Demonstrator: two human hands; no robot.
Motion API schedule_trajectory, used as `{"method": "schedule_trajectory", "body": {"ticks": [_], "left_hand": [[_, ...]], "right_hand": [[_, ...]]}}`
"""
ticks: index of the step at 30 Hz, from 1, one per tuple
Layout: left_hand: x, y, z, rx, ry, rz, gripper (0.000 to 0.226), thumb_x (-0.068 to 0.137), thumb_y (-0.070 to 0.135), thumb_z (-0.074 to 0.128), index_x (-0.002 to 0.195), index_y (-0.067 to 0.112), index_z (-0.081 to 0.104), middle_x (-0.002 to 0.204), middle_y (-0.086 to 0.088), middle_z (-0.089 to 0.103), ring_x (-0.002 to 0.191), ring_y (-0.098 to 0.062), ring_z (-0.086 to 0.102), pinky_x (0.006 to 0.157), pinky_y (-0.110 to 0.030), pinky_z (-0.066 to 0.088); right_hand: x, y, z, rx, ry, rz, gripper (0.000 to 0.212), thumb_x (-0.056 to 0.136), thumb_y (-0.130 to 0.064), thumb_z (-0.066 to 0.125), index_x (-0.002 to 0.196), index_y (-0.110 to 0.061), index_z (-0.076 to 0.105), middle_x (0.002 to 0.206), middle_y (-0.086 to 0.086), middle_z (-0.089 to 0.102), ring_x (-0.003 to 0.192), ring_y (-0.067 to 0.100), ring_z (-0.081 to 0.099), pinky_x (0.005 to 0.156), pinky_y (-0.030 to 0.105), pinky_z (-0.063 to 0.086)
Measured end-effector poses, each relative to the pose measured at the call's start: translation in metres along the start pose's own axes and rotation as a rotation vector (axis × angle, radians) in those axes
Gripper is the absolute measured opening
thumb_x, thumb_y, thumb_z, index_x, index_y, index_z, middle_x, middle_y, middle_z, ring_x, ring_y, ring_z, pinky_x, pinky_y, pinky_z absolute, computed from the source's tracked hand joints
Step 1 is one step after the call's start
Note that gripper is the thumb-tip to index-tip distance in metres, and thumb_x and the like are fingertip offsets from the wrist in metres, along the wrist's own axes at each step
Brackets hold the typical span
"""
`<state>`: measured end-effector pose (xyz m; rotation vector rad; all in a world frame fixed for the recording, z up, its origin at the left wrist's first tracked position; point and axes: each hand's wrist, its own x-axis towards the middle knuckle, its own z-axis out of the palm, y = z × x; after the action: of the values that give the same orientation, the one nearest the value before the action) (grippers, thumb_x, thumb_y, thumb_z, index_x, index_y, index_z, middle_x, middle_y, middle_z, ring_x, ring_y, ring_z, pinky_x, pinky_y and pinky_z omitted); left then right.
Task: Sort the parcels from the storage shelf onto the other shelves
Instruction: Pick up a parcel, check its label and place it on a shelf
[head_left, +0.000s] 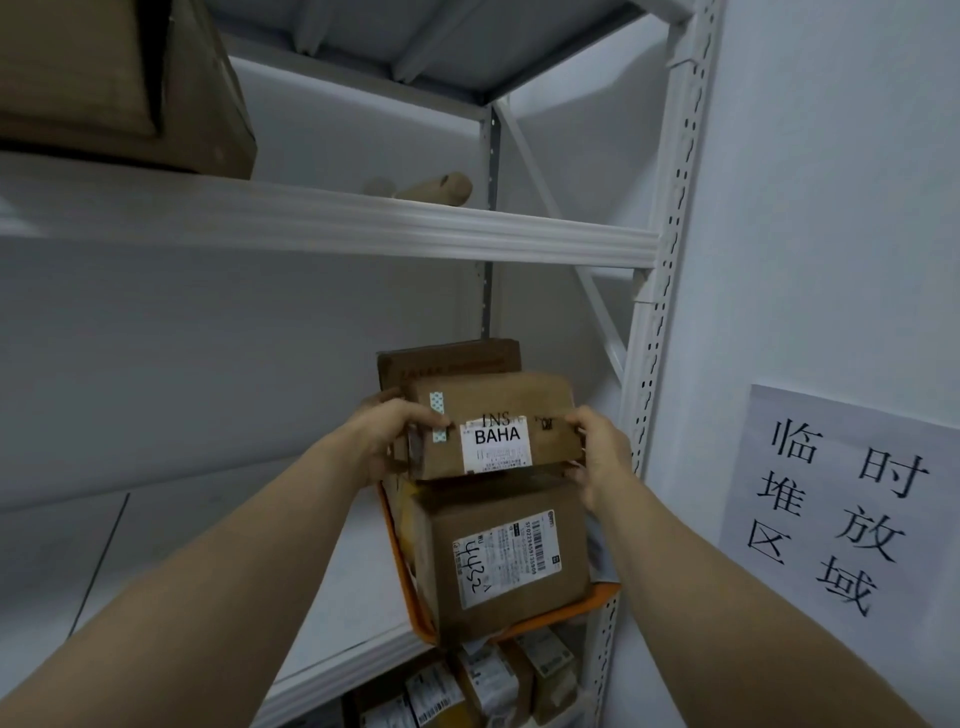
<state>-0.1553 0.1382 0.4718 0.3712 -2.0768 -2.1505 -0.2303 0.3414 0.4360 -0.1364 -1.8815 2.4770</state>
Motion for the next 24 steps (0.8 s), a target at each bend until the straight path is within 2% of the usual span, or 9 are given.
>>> {"method": "schedule_trajectory", "body": {"ticks": [4,6,9,13,17,20,22,24], "left_hand": [[0.003,0.003,0.001,-0.020,0.053,-0.041,0.033,0.076,0.037,0.074,0.099,0.020,0.057,0.103,-0.008,0.064,0.090,-0.022,0.060,0.063,-0.033,0.048],[0.004,0.003,0.001,-0.017,0.078,-0.078,0.041,0.076,0.051,0.071,0.100,0.020,0.059,0.100,-0.009,0.065,0.089,-0.024,0.061,0.063,-0.033,0.048],[0.006,0.003,0.001,-0.001,0.090,-0.118,0.056,0.075,0.062,0.066,0.110,0.019,0.059,0.105,-0.011,0.064,0.094,-0.027,0.060,0.064,-0.035,0.049],[0.007,0.001,0.001,0.008,0.067,-0.132,0.041,0.084,0.053,0.058,0.101,0.016,0.058,0.101,-0.012,0.064,0.088,-0.027,0.061,0.063,-0.035,0.050],[0.008,-0.007,0.004,0.006,0.072,-0.170,0.030,0.090,0.044,0.052,0.092,0.014,0.056,0.098,-0.014,0.062,0.088,-0.029,0.060,0.069,-0.039,0.050],[0.009,-0.015,0.009,-0.004,0.081,-0.225,0.029,0.093,0.042,0.047,0.093,0.014,0.054,0.100,-0.017,0.060,0.092,-0.032,0.059,0.080,-0.045,0.049],[0.010,-0.018,0.012,-0.029,0.087,-0.243,0.026,0.092,0.037,0.042,0.087,0.014,0.052,0.092,-0.015,0.060,0.087,-0.031,0.057,0.087,-0.047,0.046],[0.014,-0.022,0.013,-0.041,0.110,-0.251,0.026,0.093,0.036,0.040,0.086,0.014,0.052,0.088,-0.014,0.060,0.085,-0.030,0.057,0.093,-0.047,0.044]], "right_hand": [[0.001,-0.007,0.002,-0.054,0.091,-0.055,0.016,0.085,-0.029,0.056,0.088,-0.014,0.061,0.090,0.006,0.062,0.079,0.018,0.055,0.062,0.029,0.042],[-0.001,-0.012,0.003,-0.078,0.091,-0.071,0.016,0.088,-0.029,0.055,0.082,-0.015,0.056,0.086,0.006,0.056,0.072,0.014,0.049,0.055,0.027,0.037],[-0.003,-0.016,0.004,-0.085,0.083,-0.070,0.017,0.087,-0.030,0.056,0.078,-0.016,0.054,0.088,0.006,0.059,0.072,0.013,0.051,0.053,0.028,0.036],[-0.001,-0.014,0.004,-0.112,0.077,-0.059,0.017,0.086,-0.030,0.056,0.077,-0.016,0.056,0.086,0.006,0.060,0.072,0.014,0.052,0.058,0.027,0.040],[0.004,-0.004,0.003,-0.218,0.069,-0.067,0.019,0.088,-0.028,0.055,0.076,-0.013,0.056,0.082,0.007,0.060,0.071,0.016,0.053,0.068,0.032,0.045],[0.008,0.004,0.004,-0.300,0.081,-0.084,0.026,0.089,-0.028,0.054,0.068,-0.013,0.052,0.073,0.005,0.056,0.065,0.017,0.050,0.063,0.030,0.041],[0.010,0.007,0.006,-0.330,0.076,-0.088,0.028,0.090,-0.029,0.053,0.066,-0.014,0.052,0.069,0.004,0.054,0.063,0.017,0.049,0.057,0.029,0.038],[0.012,0.009,0.008,-0.367,0.070,-0.092,0.030,0.091,-0.030,0.052,0.066,-0.014,0.052,0.068,0.004,0.053,0.063,0.019,0.049,0.059,0.029,0.038]]}}
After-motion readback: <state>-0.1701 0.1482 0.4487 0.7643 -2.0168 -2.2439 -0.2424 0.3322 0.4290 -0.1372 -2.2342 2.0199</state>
